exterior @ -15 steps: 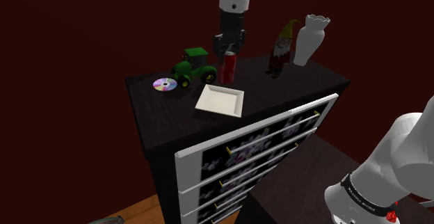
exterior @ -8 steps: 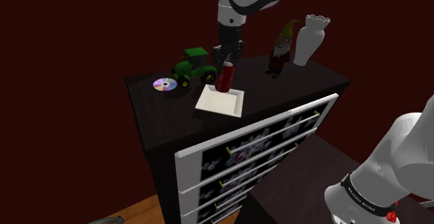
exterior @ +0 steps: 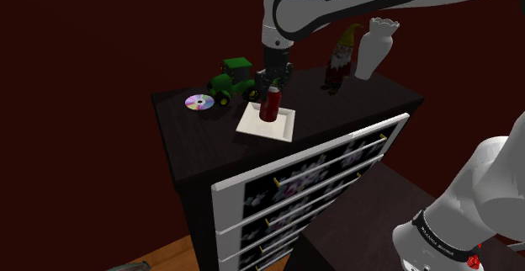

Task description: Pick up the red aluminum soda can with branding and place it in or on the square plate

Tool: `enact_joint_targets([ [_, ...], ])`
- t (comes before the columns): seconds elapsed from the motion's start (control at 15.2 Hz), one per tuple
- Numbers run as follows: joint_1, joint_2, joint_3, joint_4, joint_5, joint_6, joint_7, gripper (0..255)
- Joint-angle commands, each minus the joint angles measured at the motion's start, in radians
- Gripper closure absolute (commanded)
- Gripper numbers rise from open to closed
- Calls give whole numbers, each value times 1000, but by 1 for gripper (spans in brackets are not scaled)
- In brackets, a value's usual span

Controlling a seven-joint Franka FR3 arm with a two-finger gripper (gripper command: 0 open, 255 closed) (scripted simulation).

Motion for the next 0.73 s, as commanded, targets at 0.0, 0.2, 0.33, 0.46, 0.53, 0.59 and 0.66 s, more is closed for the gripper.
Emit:
enact_joint_targets([
  [0.0,0,7,0,-23,-1,30,2,255],
  [0.2,0,6,0,-23,-1,30,2,255],
  [0.33,0,7,0,-23,-1,30,2,255],
  [0.46,0,7,0,-23,-1,30,2,255],
  [0.53,0,7,0,-23,-1,30,2,255],
  [0.59,0,6,0,-23,-1,30,2,0],
  [0.66,0,6,0,-23,-1,30,2,0],
])
